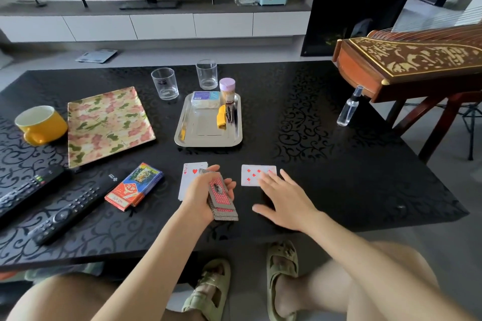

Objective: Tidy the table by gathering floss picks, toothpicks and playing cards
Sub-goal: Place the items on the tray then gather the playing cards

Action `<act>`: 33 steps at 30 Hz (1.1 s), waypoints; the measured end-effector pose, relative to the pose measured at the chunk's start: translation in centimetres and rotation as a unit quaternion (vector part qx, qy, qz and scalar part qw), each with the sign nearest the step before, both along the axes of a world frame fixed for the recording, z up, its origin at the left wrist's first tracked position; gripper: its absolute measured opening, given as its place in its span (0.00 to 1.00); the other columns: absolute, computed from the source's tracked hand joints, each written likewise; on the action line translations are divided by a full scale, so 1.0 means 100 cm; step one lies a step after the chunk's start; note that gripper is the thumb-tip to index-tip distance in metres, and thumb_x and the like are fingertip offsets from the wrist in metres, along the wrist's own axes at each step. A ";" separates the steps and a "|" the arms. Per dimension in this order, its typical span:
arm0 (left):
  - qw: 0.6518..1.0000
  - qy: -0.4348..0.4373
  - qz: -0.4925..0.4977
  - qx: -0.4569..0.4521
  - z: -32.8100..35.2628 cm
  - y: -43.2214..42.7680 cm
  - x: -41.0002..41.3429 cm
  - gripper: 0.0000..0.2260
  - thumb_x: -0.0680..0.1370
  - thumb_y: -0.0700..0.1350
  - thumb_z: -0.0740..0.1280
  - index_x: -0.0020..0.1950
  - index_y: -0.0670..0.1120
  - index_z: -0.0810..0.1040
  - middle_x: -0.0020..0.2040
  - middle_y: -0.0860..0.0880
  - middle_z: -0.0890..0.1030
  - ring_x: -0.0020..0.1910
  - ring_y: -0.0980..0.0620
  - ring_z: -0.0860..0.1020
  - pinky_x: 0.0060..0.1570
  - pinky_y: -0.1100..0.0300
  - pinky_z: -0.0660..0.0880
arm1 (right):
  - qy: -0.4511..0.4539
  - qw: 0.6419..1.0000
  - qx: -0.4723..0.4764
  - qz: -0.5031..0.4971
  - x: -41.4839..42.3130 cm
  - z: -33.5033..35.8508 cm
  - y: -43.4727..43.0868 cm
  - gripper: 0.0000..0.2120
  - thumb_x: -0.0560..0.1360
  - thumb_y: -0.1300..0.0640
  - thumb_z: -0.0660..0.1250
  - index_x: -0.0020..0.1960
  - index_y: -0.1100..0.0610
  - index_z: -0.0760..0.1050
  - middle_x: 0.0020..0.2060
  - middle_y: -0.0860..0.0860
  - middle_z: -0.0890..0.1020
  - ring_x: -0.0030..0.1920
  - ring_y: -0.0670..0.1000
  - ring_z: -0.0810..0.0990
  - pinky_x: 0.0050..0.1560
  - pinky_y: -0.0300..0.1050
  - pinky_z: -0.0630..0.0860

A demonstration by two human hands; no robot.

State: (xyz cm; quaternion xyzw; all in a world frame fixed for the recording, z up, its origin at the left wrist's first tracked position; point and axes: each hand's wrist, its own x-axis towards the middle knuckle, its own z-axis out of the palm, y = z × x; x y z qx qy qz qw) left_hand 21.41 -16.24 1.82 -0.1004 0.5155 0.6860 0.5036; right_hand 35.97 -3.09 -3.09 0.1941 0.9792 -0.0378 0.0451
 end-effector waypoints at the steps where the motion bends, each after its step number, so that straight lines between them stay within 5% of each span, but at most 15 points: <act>1: 1.000 -0.005 0.001 -0.010 0.000 -0.001 -0.002 0.08 0.77 0.38 0.63 0.55 0.44 0.73 0.45 0.38 0.77 0.42 0.45 0.79 0.35 0.56 0.73 | 0.013 0.999 0.012 0.033 0.010 -0.005 -0.005 0.40 0.74 0.31 0.45 0.74 0.59 0.61 0.74 0.52 0.63 0.75 0.50 0.57 0.76 0.50 0.49; 4: 1.000 0.004 -0.008 -0.023 -0.001 -0.005 -0.003 0.10 0.74 0.42 0.69 0.52 0.44 0.72 0.43 0.40 0.78 0.43 0.45 0.79 0.32 0.57 0.73 | 0.050 0.985 0.081 0.141 0.046 -0.015 -0.017 0.36 0.72 0.31 0.54 0.64 0.58 0.75 0.64 0.52 0.77 0.67 0.50 0.72 0.68 0.51 0.66; 7: 0.999 0.041 -0.018 -0.018 -0.001 -0.004 0.001 0.06 0.76 0.42 0.67 0.51 0.47 0.73 0.44 0.40 0.78 0.43 0.46 0.80 0.31 0.58 0.73 | 0.157 0.961 0.084 0.210 0.075 -0.020 -0.017 0.14 0.70 0.53 0.70 0.52 0.59 0.82 0.52 0.52 0.84 0.55 0.50 0.82 0.52 0.48 0.80; 10: 0.997 0.070 -0.018 -0.016 -0.002 -0.006 0.006 0.08 0.78 0.43 0.65 0.56 0.45 0.72 0.43 0.41 0.79 0.41 0.46 0.80 0.32 0.58 0.75 | 0.309 0.947 -0.039 0.074 0.076 -0.002 -0.027 0.10 0.73 0.61 0.62 0.47 0.59 0.82 0.44 0.49 0.85 0.45 0.47 0.84 0.45 0.40 0.80; 11: 0.997 0.075 -0.018 -0.018 0.000 -0.008 0.008 0.09 0.78 0.45 0.65 0.56 0.43 0.72 0.42 0.41 0.79 0.40 0.47 0.80 0.32 0.58 0.75 | 0.358 0.924 -0.129 -0.033 0.068 0.012 -0.035 0.08 0.75 0.61 0.63 0.48 0.58 0.81 0.43 0.49 0.85 0.44 0.45 0.83 0.44 0.38 0.79; 13: 0.996 0.088 -0.019 -0.015 0.003 -0.014 0.014 0.13 0.78 0.52 0.64 0.53 0.43 0.73 0.39 0.43 0.80 0.36 0.48 0.81 0.31 0.58 0.77 | 0.392 0.821 -0.354 -0.217 0.042 0.036 -0.053 0.04 0.76 0.61 0.66 0.48 0.59 0.79 0.42 0.49 0.84 0.43 0.46 0.84 0.42 0.41 0.81; 15: 0.991 0.125 -0.044 -0.034 0.004 -0.018 0.017 0.18 0.77 0.60 0.60 0.53 0.46 0.75 0.38 0.46 0.82 0.34 0.51 0.82 0.29 0.60 0.78 | 0.354 0.709 -0.541 -0.281 0.012 0.050 -0.070 0.03 0.75 0.63 0.67 0.49 0.61 0.78 0.43 0.54 0.85 0.42 0.49 0.85 0.40 0.45 0.82; 16: 0.988 0.135 -0.063 -0.037 0.004 -0.020 0.020 0.20 0.76 0.62 0.59 0.53 0.47 0.75 0.39 0.47 0.83 0.34 0.51 0.82 0.31 0.59 0.79 | 0.328 0.700 -0.566 -0.287 -0.002 0.052 -0.077 0.03 0.75 0.63 0.67 0.48 0.62 0.78 0.43 0.56 0.84 0.42 0.51 0.85 0.40 0.46 0.82; 21: 0.988 0.135 -0.069 0.022 0.000 -0.034 0.014 0.15 0.80 0.49 0.60 0.52 0.39 0.78 0.45 0.42 0.83 0.37 0.49 0.84 0.33 0.55 0.80 | 0.256 0.787 -0.468 -0.310 -0.044 0.040 -0.098 0.04 0.72 0.55 0.70 0.44 0.55 0.77 0.43 0.50 0.82 0.45 0.50 0.82 0.46 0.53 0.82; 25: 0.986 0.140 -0.062 0.067 -0.006 -0.047 -0.006 0.12 0.81 0.47 0.59 0.56 0.43 0.79 0.54 0.46 0.83 0.56 0.47 0.80 0.52 0.47 0.78 | 0.215 0.767 -0.514 -0.319 -0.056 0.046 -0.099 0.16 0.70 0.53 0.73 0.54 0.54 0.71 0.47 0.50 0.79 0.47 0.50 0.81 0.46 0.48 0.81; 28: 0.978 0.166 -0.102 0.072 -0.005 -0.051 -0.020 0.14 0.78 0.49 0.64 0.60 0.44 0.78 0.56 0.43 0.81 0.56 0.43 0.80 0.54 0.39 0.76 | 0.201 0.747 -0.589 -0.235 -0.066 0.058 -0.097 0.05 0.75 0.61 0.68 0.49 0.53 0.77 0.44 0.50 0.83 0.45 0.49 0.83 0.45 0.47 0.81; 33: 0.927 0.367 -0.047 0.065 0.013 -0.043 -0.026 0.17 0.74 0.52 0.68 0.61 0.49 0.74 0.55 0.50 0.81 0.50 0.57 0.80 0.42 0.68 0.74 | 0.313 0.881 -0.322 -0.149 -0.066 0.048 -0.076 0.03 0.75 0.58 0.68 0.47 0.51 0.78 0.41 0.44 0.83 0.44 0.43 0.81 0.46 0.44 0.78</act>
